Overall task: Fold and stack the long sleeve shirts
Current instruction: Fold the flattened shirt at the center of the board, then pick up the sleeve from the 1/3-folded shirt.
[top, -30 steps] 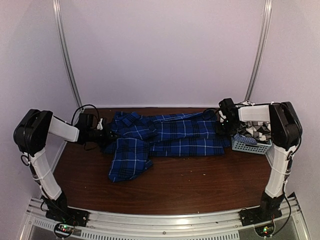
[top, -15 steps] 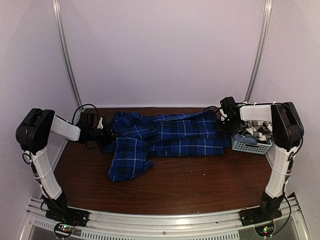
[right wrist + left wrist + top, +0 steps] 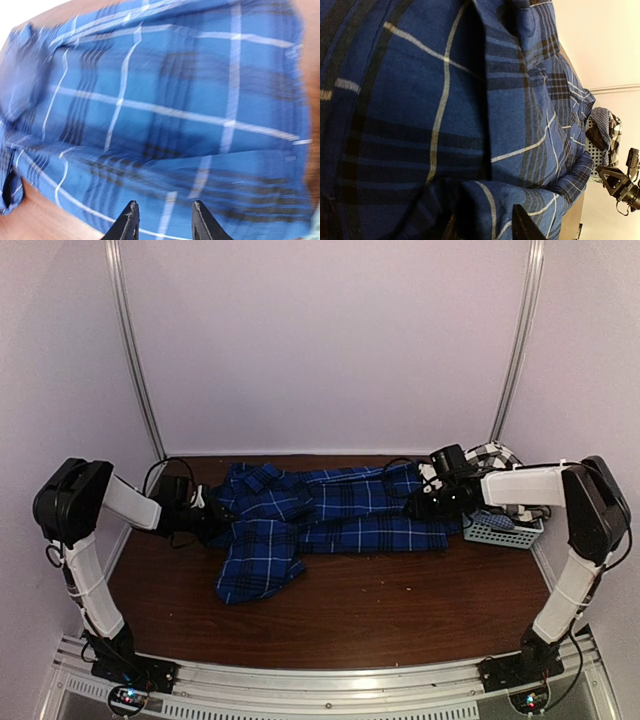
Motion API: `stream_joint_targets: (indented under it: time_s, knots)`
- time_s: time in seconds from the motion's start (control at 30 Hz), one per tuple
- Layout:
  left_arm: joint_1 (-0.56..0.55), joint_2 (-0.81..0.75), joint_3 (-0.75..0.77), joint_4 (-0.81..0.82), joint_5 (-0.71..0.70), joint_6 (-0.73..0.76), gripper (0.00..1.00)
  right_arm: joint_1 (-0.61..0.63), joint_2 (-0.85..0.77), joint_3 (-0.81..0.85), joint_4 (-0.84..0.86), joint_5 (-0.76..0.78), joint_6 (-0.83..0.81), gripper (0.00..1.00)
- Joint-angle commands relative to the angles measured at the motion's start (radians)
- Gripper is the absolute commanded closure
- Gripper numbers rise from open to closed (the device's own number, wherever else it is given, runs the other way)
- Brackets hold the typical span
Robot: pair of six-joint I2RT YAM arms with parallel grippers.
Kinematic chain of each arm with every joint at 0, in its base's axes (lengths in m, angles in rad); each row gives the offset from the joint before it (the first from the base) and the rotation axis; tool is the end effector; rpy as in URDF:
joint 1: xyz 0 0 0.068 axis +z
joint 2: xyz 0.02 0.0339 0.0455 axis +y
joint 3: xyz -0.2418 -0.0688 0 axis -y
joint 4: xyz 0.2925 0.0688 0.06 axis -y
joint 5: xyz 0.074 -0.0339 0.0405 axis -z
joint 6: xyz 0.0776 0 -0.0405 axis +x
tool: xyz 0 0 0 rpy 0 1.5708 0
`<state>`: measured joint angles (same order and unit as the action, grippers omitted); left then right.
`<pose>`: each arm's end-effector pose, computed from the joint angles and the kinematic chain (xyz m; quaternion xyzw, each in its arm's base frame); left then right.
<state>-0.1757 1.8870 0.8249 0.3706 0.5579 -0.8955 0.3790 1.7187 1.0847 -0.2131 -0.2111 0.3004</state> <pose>0.3845 -0.1100 0.0279 -0.1967 0.8555 -0.4231 0.2247 0.3898 0.1728 0.1154 -0.0738 0.9279 0.2102 0.2991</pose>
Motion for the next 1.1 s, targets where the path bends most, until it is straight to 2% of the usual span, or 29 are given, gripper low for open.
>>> stream_joint_targets:
  time_s: [0.0, 0.1, 0.4, 0.53, 0.7, 0.83, 0.97, 1.07]
  knots:
    - [0.008, -0.005, 0.004, 0.041, -0.017, 0.040, 0.58, 0.007, 0.056, -0.029, 0.086, -0.075, 0.025, 0.64]
    - [0.008, -0.040, -0.013, 0.036, -0.020, 0.049, 0.46, 0.006, 0.096, -0.023, 0.090, -0.064, 0.026, 0.65]
    - [-0.007, -0.298, -0.151, -0.047, -0.029, 0.115, 0.29, 0.004, 0.139, -0.027, 0.078, -0.041, 0.020, 0.66]
    - [-0.073, -0.442, -0.265, -0.130, -0.067, 0.147, 0.24, 0.004, 0.131, -0.035, 0.079, -0.036, 0.019, 0.66]
    - [-0.176, -0.626, -0.406, -0.249, -0.194, 0.146, 0.16, 0.004, 0.107, -0.043, 0.075, -0.030, 0.014, 0.66]
    - [-0.214, -0.732, -0.506, -0.262, -0.223, 0.120, 0.12, 0.004, 0.078, -0.054, 0.073, -0.026, 0.014, 0.66]
    - [-0.224, -0.714, -0.558, -0.219, -0.172, 0.098, 0.12, 0.006, 0.054, -0.068, 0.071, -0.024, 0.016, 0.66]
    - [-0.235, -0.684, -0.578, -0.154, -0.118, 0.071, 0.15, 0.006, 0.039, -0.080, 0.071, -0.019, 0.017, 0.65]
